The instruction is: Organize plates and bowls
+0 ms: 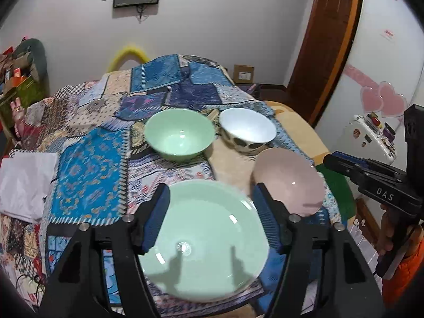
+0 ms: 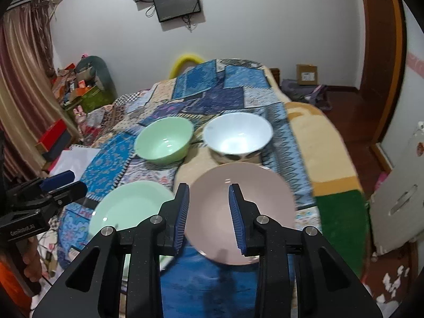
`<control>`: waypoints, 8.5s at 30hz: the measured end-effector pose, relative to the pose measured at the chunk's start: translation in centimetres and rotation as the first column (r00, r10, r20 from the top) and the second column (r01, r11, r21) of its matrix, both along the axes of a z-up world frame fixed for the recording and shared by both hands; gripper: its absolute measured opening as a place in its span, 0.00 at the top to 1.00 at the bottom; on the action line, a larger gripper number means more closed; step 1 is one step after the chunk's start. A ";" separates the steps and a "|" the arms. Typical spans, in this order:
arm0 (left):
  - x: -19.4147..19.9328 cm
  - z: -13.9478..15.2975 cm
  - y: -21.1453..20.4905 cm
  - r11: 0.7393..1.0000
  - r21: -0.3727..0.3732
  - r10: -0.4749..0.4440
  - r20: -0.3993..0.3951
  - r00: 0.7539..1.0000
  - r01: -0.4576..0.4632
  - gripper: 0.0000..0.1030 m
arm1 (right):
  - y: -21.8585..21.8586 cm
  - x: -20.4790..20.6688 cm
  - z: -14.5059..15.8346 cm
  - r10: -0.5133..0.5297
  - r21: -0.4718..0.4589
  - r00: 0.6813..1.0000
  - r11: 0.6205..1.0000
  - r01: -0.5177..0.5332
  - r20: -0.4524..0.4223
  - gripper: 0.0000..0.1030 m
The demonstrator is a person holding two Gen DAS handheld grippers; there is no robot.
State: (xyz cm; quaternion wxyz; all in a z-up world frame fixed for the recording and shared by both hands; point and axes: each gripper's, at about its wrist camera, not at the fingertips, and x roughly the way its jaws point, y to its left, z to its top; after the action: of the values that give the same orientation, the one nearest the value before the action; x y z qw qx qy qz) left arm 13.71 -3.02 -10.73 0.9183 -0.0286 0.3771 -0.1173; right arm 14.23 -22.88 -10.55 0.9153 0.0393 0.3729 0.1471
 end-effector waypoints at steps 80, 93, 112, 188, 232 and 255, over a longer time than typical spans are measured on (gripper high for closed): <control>1.8 -1.5 -0.1 0.998 -0.065 -0.009 -0.132 0.991 0.000 0.77 | 4.3 2.1 -1.9 0.118 0.084 0.993 0.990 -0.115 -0.029 0.84; -1.9 -1.2 9.7 0.987 -0.080 0.132 -0.113 0.985 -0.142 0.77 | 12.9 1.3 -1.9 0.254 0.072 0.967 0.965 -0.251 -0.033 0.84; -4.1 -6.6 21.5 0.940 -0.074 0.313 -0.208 0.927 -0.334 0.77 | 23.9 2.4 -7.2 0.420 0.051 0.890 0.907 -0.418 -0.180 0.84; 14.0 -6.8 11.3 0.987 0.046 0.161 -0.174 0.972 -0.155 0.40 | 10.8 17.4 -9.7 0.121 0.011 0.975 0.993 -0.121 -0.188 0.69; 15.7 -8.8 10.0 0.991 0.002 0.133 -0.253 0.958 -0.137 0.74 | 14.0 15.2 -7.1 0.315 0.024 0.934 0.949 -0.316 -0.167 0.81; 5.1 -0.7 10.1 0.985 -0.013 0.171 -0.118 0.978 -0.174 0.74 | 14.0 6.8 -1.3 0.321 0.053 0.945 0.947 -0.317 -0.069 0.81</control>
State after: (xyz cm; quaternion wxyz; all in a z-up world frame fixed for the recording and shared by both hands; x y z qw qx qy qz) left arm 18.79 7.10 -11.40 0.9011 -0.0785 0.4246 -0.0398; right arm 21.06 -8.92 -11.82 0.8634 0.0027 0.4062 0.2991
